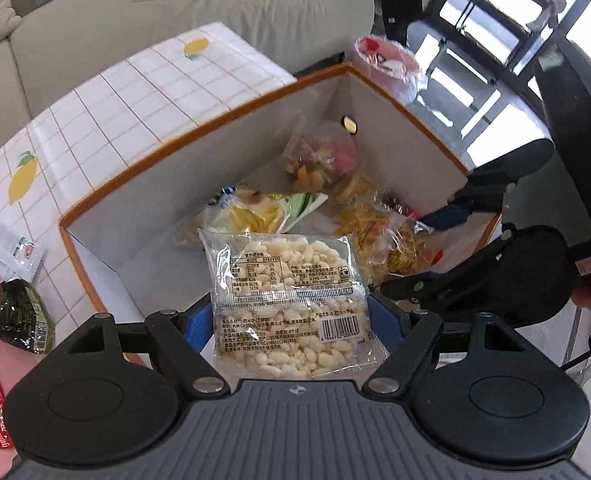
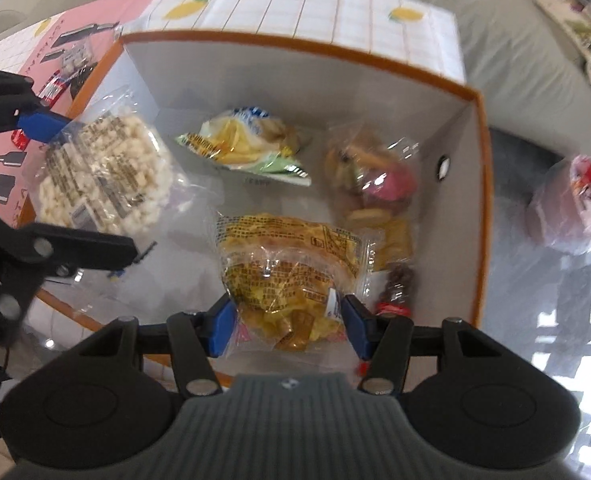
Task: Organize snacks
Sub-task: 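Carry the nut pack and yellow pack over the orange box while opening both grippers to drop them, then withdraw both grippers from the box toward the remaining snacks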
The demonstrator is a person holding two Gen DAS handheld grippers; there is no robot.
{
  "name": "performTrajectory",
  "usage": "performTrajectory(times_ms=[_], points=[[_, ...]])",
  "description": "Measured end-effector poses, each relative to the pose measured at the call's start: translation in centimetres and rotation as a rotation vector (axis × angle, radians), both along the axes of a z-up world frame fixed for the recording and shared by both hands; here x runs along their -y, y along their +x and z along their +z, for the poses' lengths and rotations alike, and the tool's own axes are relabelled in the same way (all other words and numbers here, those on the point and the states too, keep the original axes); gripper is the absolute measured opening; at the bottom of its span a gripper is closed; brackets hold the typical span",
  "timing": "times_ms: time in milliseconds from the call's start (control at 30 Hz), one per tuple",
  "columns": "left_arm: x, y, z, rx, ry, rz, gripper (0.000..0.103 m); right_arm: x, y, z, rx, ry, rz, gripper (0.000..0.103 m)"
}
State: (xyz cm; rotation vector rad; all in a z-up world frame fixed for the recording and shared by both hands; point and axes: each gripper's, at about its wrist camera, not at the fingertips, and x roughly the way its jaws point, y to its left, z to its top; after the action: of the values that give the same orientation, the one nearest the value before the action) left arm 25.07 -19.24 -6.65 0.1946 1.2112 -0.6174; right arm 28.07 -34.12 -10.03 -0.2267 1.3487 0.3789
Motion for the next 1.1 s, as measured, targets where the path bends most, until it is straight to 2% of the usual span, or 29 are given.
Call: performTrajectory(times_ms=[267,367,400,700,933,1100], points=[[1.2,0.8,-2.0,-0.053,0.037,-0.010,0.091,0.1,1.1,-1.4,-0.016,-0.097,0.014,0.065],[1.6,1.1,-2.6,-0.085,0.032,0.008,0.091,0.6,0.7,-0.7,-0.002,-0.088,0.033,0.071],[1.7,1.3,-2.8,-0.093,0.029,0.020,0.092,0.7,0.5,-0.5,0.000,-0.080,0.045,0.078],[1.5,2.1,-4.2,-0.213,-0.037,0.158,0.095,1.1,-1.3,1.0,0.062,-0.097,0.116,0.080],[1.0,1.8,-4.1,-0.227,-0.038,0.211,0.079,1.7,-1.8,1.4,0.076,-0.064,0.071,0.080],[0.4,0.5,-1.2,-0.110,-0.033,0.184,0.078,1.8,-2.4,2.3,0.099,0.000,0.015,0.079]])
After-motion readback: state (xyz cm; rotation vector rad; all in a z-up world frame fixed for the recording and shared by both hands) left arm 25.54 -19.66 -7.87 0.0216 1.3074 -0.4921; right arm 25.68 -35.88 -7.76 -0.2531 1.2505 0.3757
